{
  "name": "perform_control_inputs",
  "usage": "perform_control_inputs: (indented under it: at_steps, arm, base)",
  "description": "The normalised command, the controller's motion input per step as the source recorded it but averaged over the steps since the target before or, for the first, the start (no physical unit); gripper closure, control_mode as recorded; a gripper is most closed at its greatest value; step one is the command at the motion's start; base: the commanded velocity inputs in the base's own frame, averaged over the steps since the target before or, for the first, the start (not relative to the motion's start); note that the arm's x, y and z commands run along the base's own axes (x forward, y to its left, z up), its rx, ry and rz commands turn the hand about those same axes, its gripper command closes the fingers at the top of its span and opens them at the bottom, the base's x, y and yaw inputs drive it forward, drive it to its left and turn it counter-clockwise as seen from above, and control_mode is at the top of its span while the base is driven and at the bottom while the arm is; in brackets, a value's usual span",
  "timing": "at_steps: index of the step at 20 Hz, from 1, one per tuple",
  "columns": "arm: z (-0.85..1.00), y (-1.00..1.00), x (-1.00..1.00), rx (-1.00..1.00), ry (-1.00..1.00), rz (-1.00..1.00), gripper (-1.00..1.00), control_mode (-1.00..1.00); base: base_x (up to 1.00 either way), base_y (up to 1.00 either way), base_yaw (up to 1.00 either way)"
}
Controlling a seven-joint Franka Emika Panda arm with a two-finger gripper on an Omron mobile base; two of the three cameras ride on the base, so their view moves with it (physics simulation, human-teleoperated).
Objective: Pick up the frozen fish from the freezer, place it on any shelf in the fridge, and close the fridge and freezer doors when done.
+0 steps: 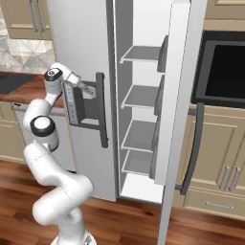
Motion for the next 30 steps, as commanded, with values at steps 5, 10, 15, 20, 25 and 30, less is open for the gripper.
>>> perform_control_inputs:
  at_steps: [5,10,15,20,25,30]
  arm:
    - [0.00,0.02,-1.00,0.00,-0.19,0.15,-1.00,-1.00]
    - [0.05,0.00,-1.00,0.00,-0.28,0.22,-1.00,-1.00]
    - [-0.22,-0.21,-1.00,0.00,-0.13,0.30,-1.00,-1.00]
    - [-0.49,-0.37,-1.00,0.00,-0.06,0.28,-1.00,-1.00]
    - [-0.29,-0.31,-1.00,0.00,-0.05,0.26,-1.00,-1.00]
    - [-0.01,-0.42,-1.00,0.00,-0.07,0.31,-1.00,-1.00]
  base:
    - [0.00,0.00,0.00]
    - [0.00,0.00,0.00]
    - [0.00,0.00,0.00]
    - [0.00,0.00,0.00]
    - [0.00,0.00,0.00]
    - [0.00,0.00,0.00]
